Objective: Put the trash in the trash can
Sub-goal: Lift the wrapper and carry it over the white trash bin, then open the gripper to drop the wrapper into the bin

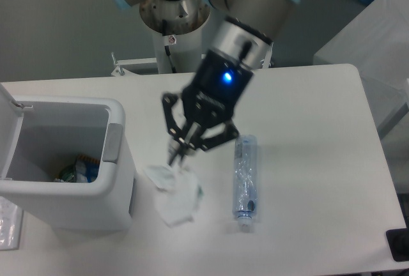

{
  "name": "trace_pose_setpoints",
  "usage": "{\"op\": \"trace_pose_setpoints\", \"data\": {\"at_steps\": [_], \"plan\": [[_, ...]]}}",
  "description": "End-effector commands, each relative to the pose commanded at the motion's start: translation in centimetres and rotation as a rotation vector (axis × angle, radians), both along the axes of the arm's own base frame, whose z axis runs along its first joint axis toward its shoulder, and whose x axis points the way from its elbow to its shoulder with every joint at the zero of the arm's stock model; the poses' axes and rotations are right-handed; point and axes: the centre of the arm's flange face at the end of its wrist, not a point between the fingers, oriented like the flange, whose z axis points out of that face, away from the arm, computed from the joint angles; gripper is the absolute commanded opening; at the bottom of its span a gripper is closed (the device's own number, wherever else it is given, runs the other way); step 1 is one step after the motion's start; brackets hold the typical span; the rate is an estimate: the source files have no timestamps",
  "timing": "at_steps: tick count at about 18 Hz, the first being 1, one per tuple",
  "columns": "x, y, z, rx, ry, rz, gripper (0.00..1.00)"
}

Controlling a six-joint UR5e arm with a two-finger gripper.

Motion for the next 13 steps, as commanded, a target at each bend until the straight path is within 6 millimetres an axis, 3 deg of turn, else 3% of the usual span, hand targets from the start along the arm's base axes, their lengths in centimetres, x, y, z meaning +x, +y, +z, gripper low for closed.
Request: {"op": "trace_pose_setpoints", "data": {"at_steps": [4,10,12,13], "plan": [[4.5,-1.7,-0.9,-0.011,-0.014,-0.029,0.00],[10.0,0.4,-1.7,-0.019,-0.024,-0.130,0.03],[10.9,1.1,-2.2,-0.020,-0.021,-0.157,0.21],[11.4,1.4,-2.2,-0.019,-0.018,-0.170,0.36]]}}
